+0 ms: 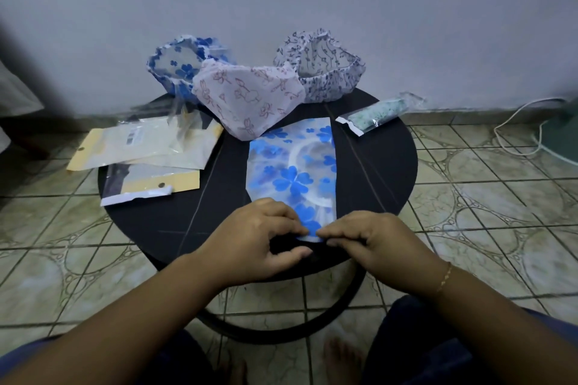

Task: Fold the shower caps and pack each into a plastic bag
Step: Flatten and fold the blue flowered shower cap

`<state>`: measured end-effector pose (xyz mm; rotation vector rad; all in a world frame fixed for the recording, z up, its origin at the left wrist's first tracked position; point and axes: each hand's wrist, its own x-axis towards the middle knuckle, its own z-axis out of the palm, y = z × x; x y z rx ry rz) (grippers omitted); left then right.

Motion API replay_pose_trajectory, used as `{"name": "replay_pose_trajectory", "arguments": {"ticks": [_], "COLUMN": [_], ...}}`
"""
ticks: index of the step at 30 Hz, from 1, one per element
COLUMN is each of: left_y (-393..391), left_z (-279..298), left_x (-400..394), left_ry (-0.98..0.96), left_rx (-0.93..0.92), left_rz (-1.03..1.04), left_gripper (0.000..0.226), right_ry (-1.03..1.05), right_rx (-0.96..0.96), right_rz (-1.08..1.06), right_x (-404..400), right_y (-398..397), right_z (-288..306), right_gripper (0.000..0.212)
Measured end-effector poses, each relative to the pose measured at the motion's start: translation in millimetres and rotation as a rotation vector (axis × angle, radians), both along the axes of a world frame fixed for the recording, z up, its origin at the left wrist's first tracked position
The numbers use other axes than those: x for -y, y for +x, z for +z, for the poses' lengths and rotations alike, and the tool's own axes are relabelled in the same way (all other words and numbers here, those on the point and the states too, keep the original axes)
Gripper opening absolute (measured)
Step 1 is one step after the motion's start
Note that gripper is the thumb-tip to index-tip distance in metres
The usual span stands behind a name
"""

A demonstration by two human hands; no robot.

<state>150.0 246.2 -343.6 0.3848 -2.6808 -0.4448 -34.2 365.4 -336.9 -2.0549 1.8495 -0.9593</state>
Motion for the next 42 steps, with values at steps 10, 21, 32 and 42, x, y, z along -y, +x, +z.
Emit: {"name": "replay_pose_trajectory", "arguments": {"ticks": [10,21,32,42], "left_y": [-17.6,-30.4,-28.3,-30.7], "left_z": [3.0,9.6,11.1,16.9], "left_x": [6.3,13.0,12.5,9.2], "left_ry": [0.208,0.267,0.118,0.079], "left_rx": [-0.032,0.090,0.125,0.101], "left_rz": [0.217,0.229,0.114,0.092], "left_gripper": [0.033,0.013,0.031,0.044], "right_ry": [0.070,-0.119,0.037,0.039], "right_rx": [0.534,-0.045,-0.327,-0.177], "right_rz": [-0.310,-0.350,-0.223,-0.194], "right_x": [16.3,17.3,6.7,12.6], "right_y": [4.7,11.9,3.8,0.4], "right_z": [1.5,-10.5,-7.9,-1.7], "right_gripper": [0.028,0.010,0.044,0.034]}}
